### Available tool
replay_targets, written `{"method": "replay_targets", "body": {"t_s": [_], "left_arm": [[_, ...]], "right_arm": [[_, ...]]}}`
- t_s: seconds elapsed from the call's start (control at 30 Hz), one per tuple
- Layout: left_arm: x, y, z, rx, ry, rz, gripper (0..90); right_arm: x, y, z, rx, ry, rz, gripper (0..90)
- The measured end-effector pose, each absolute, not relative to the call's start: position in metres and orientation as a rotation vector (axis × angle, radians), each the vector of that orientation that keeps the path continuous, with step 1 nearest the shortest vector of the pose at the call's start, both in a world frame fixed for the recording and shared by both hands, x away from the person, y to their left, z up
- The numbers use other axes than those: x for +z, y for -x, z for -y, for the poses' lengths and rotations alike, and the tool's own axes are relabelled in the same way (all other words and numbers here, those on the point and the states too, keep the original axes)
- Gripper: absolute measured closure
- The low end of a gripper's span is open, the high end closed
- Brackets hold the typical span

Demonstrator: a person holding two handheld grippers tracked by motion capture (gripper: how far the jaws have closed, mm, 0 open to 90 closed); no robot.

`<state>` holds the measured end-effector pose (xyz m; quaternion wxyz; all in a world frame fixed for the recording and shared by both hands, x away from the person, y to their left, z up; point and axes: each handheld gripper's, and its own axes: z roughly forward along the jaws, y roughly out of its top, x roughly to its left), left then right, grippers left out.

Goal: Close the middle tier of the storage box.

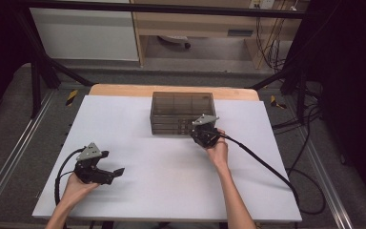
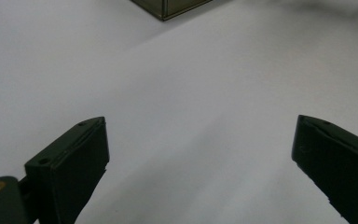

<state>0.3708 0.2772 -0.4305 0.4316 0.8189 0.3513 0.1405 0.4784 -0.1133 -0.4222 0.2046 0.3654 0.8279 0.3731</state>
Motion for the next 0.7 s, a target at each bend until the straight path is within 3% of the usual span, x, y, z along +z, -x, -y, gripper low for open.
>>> {"method": "replay_targets", "body": {"t_s": [0.27, 0.57, 0.7], "left_arm": [[-0.430, -0.371, -0.277, 0.352, -2.044, -0.874, 3.3], [-0.431, -0.371, -0.277, 0.351, -2.044, -0.877, 3.3], [-0.431, -0.371, -0.276, 0.351, -2.046, -0.876, 3.3]], "right_arm": [[-0.416, -0.465, 0.122, 1.070, -1.024, -2.308, 72.5], [-0.408, -0.451, 0.129, 1.131, -1.030, -2.300, 43.6], [-0.407, -0.446, 0.133, 1.134, -1.019, -2.298, 34.8]]}}
